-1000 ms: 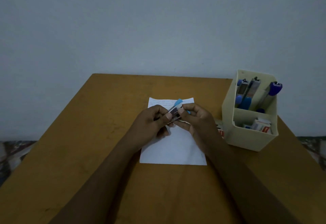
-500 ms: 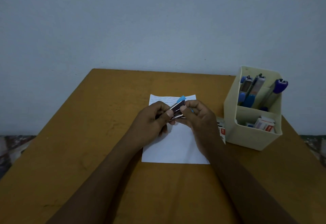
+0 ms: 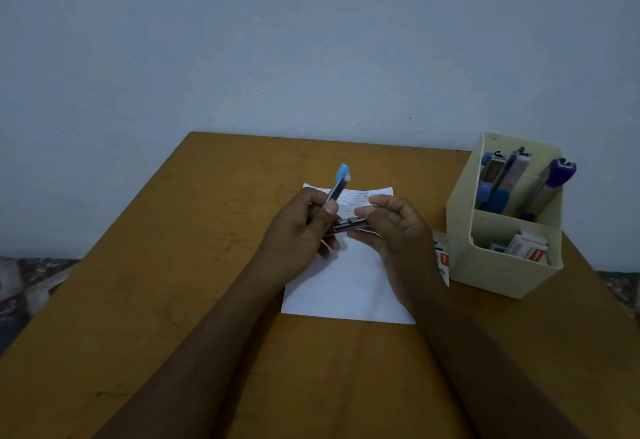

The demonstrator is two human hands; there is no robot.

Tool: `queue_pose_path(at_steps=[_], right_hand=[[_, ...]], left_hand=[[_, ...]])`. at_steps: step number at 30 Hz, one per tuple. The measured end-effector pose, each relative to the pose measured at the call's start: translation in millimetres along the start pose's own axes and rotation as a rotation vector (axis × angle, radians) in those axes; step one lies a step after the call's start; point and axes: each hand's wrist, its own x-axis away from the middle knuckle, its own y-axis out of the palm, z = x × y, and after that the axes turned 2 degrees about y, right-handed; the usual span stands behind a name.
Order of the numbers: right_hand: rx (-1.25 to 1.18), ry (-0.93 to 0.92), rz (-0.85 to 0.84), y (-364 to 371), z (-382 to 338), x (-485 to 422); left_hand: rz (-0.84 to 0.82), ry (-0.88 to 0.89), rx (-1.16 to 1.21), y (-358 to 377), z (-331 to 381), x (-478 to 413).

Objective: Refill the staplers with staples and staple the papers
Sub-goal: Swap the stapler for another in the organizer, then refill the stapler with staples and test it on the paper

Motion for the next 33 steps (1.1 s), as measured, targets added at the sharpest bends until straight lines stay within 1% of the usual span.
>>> queue_pose_path(at_steps=[3,5,7,10,13,17,21,22,24,27,30,33], right_hand=[[-0.126,0.069,-0.02,-3,-1,-1],[-0.138,0.111,-0.029,-6,-2,-2],[-0.157,0.113,-0.011,-7,-2,-2],[-0.216,0.108,0.07,-11,-4,-3],[-0.261,0.108,0.122,-13,-6,-4],[-0.264,0.086,0.149,-11,-6,-5],[-0.212,0.013,0.168,-14,-6,-6],[-0.182,-0.002,0.171,-14,-6,-6],[-0.138,-0.017,0.181,-14,-5,-6],[-0.137,-0.019,0.202,-13,-5,-6],[-0.106,-0.013,0.204,-13,-5,-7],[-0.085,-0.013,0.197,-13,-4,-7]], left_hand=[[0.044,-0.075,0.203,-1,4,-1],[0.056,-0.095,0.251,-1,4,-1],[0.056,-0.069,0.188,-3,4,-1],[0.069,-0.014,0.09,-8,0,-3],[0.124,-0.001,0.012,-15,-4,-5],[0.163,-0.054,0.088,-27,-3,-4],[0.106,-0.099,0.116,-39,-1,-1],[0.079,-0.111,0.071,-40,-1,0],[0.01,-0.108,-0.098,-41,-3,0],[-0.098,-0.077,-0.342,-40,-6,0],[-0.156,-0.039,-0.423,-33,-6,2],[-0.176,0.029,-0.464,-27,-6,3]])
